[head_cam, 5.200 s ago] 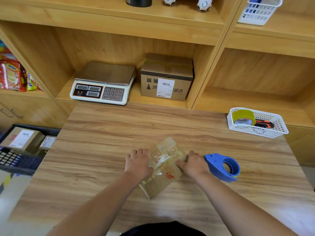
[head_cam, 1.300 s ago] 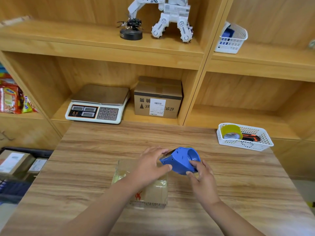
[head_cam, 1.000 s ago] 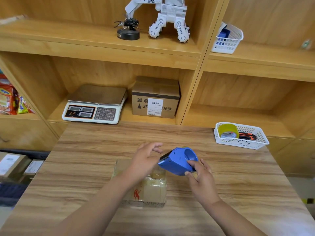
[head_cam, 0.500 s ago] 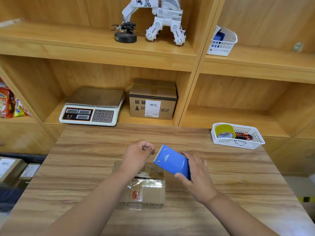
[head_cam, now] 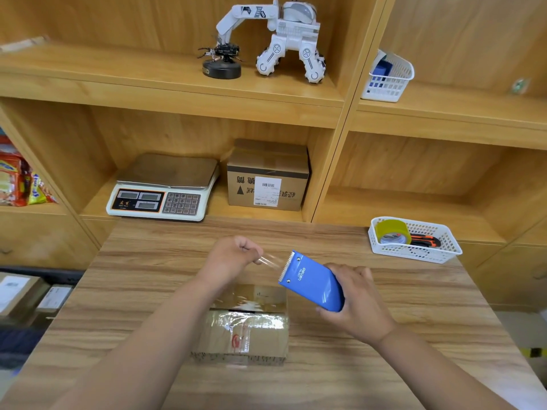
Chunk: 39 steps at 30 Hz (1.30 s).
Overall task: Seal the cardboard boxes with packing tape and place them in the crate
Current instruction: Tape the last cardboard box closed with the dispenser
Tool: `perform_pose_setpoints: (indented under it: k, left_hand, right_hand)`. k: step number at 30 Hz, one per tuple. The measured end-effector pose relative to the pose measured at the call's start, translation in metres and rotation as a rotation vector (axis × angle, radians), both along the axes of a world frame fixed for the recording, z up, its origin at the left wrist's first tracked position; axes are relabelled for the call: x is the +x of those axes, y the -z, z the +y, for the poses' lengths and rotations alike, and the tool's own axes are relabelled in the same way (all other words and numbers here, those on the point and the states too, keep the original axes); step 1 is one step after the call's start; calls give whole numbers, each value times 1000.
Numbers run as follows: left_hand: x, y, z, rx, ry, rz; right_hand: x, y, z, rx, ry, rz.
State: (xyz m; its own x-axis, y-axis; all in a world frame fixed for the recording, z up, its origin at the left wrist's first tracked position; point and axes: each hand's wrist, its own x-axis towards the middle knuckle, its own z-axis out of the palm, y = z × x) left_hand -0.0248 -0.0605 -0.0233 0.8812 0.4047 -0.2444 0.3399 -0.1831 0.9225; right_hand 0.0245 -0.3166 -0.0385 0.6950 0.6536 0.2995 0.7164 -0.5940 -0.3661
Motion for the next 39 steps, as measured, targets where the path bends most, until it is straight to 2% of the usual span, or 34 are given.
perform_pose_setpoints:
  k: [13,22,30,36,39]
  left_hand:
    - [3,-12,28,38,48,87]
    - [4,-11,29,111,-19,81]
    - [2,-15,9,396,-14,75]
    - [0,-14,-17,800,-48,0]
    - [-2,-14,-32,1049,-26,-103]
  right_hand:
    - [1,-5,-17,-73,-14,8]
    - [3,-4,-13,-266,-7,-114]
    - [-1,-4,10,-416,114,-200]
    - [-2,-3,32,-557,196,-221]
    - [-3,-3,42,-503,229,-284]
